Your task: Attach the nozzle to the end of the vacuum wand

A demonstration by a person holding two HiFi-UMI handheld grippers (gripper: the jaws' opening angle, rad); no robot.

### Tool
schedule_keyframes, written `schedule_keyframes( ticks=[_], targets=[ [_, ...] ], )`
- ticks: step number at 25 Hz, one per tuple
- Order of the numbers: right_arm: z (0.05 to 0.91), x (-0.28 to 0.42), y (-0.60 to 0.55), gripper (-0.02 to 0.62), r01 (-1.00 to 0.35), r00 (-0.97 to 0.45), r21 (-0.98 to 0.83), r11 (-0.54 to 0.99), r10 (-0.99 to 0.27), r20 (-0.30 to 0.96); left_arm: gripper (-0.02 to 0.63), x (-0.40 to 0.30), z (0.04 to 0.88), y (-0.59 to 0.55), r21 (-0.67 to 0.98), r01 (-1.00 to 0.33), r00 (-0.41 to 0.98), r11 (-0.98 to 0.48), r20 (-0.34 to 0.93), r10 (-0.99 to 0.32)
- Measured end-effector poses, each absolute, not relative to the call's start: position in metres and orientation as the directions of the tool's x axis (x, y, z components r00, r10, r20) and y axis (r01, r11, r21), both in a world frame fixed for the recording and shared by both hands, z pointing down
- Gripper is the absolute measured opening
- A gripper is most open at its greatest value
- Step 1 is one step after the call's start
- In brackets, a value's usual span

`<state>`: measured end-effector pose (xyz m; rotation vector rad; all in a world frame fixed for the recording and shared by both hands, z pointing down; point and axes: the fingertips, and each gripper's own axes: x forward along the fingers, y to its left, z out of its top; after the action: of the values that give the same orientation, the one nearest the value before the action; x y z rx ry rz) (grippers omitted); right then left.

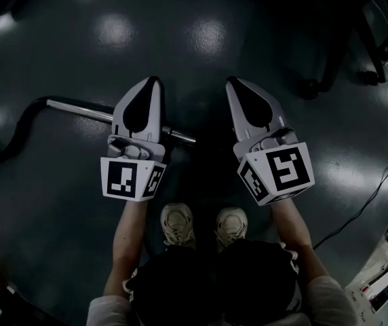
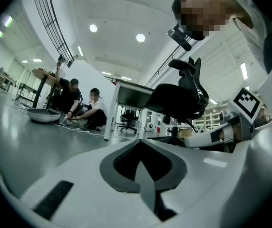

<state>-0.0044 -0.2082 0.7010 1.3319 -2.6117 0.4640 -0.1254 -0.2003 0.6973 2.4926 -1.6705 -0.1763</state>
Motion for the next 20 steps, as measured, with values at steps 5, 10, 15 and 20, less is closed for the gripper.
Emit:
schedule_keyframes(
  ticks=[5,10,15,20],
  targets=[
    [0.546,-0.001,-0.230,0.008,-0.832,-0.555,-0.237,0.502,-0.769,0.318,0.003,-0.157,0.520,-0.203,0.228,-0.929,0.277,-0.293,-0.098,-0.956],
    [0.275,-0.006,-0.204,0.008,-0.819,-0.565,-0.328,0.471,-0.760,0.321,0.003,-0.158,0.242,-0.189,0.313,-0.913,0.250,-0.261,-0.076,-0.965],
    [0.011,-0.007,-0.157,0.008,-0.832,-0.554,-0.242,0.499,-0.773,0.310,0.003,-0.141,-0.022,-0.139,0.212,-0.946,0.237,-0.244,-0.055,-0.970],
    [-0.103,0.000,-0.135,0.008,-0.824,-0.565,-0.109,0.556,-0.794,0.222,0.003,-0.130,-0.112,-0.112,0.180,-0.950,0.244,-0.256,-0.085,-0.966]
  ],
)
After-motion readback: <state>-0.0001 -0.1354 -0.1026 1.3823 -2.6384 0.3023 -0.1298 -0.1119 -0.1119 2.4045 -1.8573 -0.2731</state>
